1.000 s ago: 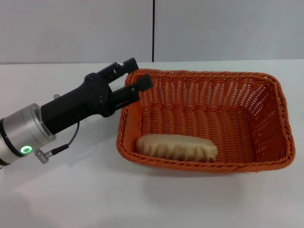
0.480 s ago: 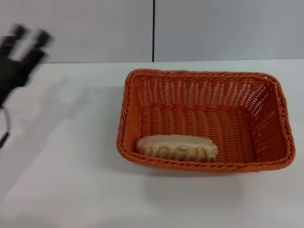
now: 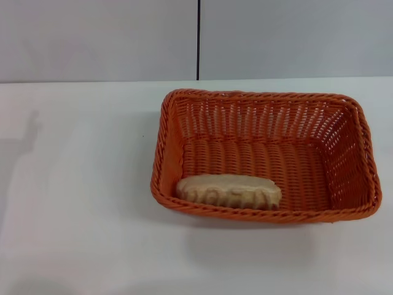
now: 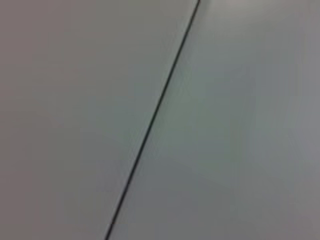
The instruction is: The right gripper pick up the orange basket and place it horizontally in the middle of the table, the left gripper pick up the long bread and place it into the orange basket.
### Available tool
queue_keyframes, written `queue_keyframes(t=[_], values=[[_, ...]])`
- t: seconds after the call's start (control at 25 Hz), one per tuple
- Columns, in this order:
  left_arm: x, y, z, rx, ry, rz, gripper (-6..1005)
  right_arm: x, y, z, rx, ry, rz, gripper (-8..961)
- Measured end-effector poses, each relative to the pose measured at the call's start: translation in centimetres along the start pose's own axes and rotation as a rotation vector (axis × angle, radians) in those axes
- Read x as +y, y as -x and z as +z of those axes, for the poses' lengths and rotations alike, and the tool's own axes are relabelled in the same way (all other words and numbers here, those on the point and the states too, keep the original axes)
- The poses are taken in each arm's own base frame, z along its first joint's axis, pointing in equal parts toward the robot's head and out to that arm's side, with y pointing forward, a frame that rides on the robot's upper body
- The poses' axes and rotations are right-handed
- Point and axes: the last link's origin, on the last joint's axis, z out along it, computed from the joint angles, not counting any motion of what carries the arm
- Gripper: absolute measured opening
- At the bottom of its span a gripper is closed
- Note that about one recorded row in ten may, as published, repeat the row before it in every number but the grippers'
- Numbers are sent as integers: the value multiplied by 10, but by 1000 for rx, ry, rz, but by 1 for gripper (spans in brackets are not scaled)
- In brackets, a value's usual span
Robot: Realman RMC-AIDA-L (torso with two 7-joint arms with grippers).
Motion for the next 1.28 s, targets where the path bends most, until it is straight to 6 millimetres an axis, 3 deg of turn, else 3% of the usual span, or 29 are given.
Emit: queue_keyframes(t=[1.28], values=[[-3,11,5,-57,-44,-13,860,6,3,10,-41,-7,-13,600]])
